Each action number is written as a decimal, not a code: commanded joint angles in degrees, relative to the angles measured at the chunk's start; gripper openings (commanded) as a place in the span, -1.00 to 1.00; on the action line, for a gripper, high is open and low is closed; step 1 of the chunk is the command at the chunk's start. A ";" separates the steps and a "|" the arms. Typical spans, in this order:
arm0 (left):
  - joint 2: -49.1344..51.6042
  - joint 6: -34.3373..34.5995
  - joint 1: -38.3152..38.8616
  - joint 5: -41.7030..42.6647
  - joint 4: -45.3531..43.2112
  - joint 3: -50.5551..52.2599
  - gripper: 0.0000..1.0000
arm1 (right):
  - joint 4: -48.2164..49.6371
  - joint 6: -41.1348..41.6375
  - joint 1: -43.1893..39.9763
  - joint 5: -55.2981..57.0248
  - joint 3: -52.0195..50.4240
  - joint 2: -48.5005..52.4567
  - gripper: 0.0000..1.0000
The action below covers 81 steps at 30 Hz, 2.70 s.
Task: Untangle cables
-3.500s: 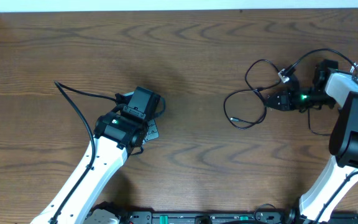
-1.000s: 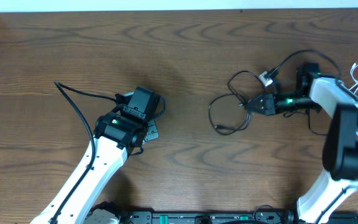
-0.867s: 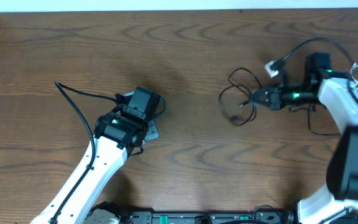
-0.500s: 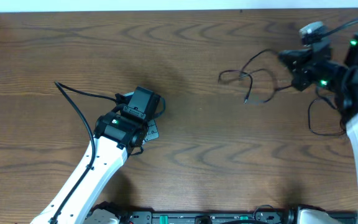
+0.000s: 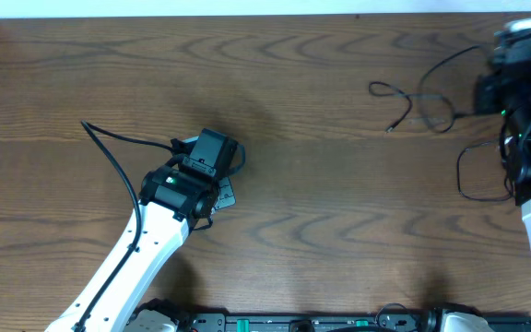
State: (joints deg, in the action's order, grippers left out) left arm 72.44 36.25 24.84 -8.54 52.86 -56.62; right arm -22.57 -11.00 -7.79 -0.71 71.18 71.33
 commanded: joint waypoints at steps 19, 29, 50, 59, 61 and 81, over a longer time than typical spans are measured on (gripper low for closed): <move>0.22 0.55 -0.17 -0.92 0.48 0.04 -0.56 | 6.75 14.12 -22.88 11.13 0.61 6.34 -0.41; 0.22 0.52 -0.17 0.35 0.39 0.04 -0.45 | -3.41 14.16 -21.90 -20.87 0.61 14.84 -0.12; 0.83 -22.91 -0.55 14.84 -14.95 0.04 0.25 | -22.12 10.08 8.57 -10.19 0.61 21.68 0.20; 0.83 -13.40 -12.04 12.44 -1.73 0.04 0.54 | -38.71 19.76 13.64 -1.64 0.61 21.68 0.99; 0.83 -12.52 -14.16 12.85 1.42 0.04 0.55 | -40.98 20.17 13.64 -3.58 0.61 21.64 0.98; -40.24 -10.45 -15.13 12.57 2.69 12.17 0.99 | -20.44 16.52 19.80 -4.57 -21.05 -17.84 0.99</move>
State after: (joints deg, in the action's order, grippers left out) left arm 40.64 24.21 9.89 4.43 56.51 -44.99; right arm -45.80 6.74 10.72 -5.37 54.59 62.85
